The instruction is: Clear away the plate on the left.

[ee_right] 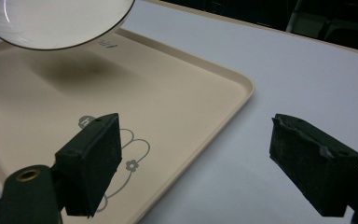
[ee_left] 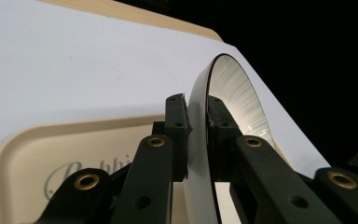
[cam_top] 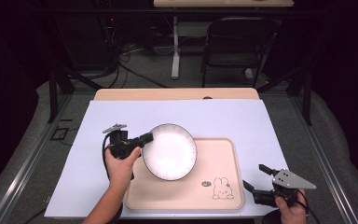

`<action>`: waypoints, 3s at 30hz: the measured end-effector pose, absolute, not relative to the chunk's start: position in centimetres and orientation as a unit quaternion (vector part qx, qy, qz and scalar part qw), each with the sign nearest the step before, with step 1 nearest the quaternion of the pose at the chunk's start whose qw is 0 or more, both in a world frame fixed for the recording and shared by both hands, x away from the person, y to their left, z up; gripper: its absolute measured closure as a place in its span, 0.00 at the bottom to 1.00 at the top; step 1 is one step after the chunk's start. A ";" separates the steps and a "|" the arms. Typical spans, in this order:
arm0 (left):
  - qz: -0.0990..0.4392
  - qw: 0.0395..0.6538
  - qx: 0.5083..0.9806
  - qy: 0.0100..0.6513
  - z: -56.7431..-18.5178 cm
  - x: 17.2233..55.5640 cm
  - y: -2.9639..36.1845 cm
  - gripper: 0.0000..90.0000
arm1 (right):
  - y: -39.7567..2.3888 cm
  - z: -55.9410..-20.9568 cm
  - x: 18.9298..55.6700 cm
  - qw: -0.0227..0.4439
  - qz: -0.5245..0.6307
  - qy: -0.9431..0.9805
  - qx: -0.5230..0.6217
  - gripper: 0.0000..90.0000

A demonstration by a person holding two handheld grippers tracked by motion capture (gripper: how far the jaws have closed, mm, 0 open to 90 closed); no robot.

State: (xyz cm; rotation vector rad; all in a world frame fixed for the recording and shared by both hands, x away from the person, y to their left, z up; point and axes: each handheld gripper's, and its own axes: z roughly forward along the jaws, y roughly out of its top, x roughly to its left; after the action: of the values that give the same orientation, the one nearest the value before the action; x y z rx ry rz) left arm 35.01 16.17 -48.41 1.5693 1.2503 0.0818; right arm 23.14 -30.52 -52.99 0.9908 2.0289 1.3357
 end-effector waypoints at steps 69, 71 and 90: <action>-0.026 0.471 0.672 0.570 -55.9 34.2 14.4 0.93 | -30.5 -53.0 23.1 0.259 0.493 0.748 0.361 0.18; -0.026 0.470 0.672 0.572 -56.0 34.3 14.4 0.93 | -30.5 -53.0 23.1 0.259 0.493 0.748 0.361 0.18; 0.006 0.463 0.679 0.570 -55.7 34.1 14.2 0.72 | -30.5 -53.0 23.1 0.258 0.493 0.748 0.361 0.18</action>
State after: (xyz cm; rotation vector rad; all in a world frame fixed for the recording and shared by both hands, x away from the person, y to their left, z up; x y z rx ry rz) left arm 34.13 14.18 -55.74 1.6685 1.4002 0.0143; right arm 23.07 -30.51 -52.98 0.9783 2.0285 1.3374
